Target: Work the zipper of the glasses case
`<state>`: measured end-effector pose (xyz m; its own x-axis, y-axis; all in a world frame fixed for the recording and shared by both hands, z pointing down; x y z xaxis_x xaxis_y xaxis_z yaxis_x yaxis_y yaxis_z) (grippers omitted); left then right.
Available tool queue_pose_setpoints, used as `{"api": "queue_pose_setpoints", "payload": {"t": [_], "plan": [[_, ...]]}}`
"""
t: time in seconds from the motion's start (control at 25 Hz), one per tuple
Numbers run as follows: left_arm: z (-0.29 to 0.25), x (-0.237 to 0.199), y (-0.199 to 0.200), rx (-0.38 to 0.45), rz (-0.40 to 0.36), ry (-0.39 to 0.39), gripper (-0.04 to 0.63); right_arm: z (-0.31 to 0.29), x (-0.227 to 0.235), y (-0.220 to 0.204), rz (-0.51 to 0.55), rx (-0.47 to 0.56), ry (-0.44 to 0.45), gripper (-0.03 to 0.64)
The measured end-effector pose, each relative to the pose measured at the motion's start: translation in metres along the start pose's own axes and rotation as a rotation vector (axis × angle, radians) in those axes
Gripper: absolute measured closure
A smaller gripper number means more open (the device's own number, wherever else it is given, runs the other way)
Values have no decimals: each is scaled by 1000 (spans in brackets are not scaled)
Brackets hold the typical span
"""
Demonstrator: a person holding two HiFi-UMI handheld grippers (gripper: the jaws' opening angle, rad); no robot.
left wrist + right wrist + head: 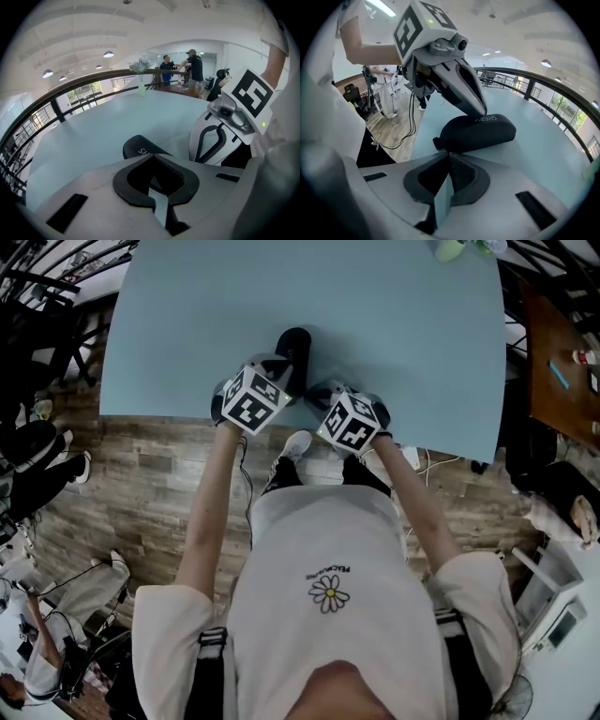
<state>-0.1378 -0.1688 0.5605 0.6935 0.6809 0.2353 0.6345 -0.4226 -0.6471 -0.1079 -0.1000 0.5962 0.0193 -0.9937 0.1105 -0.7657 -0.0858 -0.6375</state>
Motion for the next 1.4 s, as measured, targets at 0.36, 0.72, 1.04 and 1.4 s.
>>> {"api": "queue_pose_setpoints", "payload": {"t": [0.36, 0.72, 1.04, 1.4], "plan": [[1, 0, 0, -3, -2, 7, 581, -7, 12, -12, 115, -124, -75, 523], [1, -1, -2, -3, 4, 11, 581, -13, 10, -6, -6, -55, 23, 591], [-1, 0, -4, -11, -6, 7, 581, -8, 9, -12, -43, -127, -69, 595], [-2, 2, -2, -21, -44, 12, 581, -7, 11, -13, -34, -107, -197, 595]]}}
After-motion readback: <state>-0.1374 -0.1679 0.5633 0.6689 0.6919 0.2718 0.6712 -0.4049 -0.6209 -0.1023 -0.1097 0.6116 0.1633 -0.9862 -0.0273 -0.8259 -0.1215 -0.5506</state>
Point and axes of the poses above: the fingertips, and each gripper's own axes: z backward along the fingers, x to its right, y out of its top, the point moved 1 cm from there along z, backward along the fingers, and after that the axes turned 12 degrees about y, right-handed, at the moved point
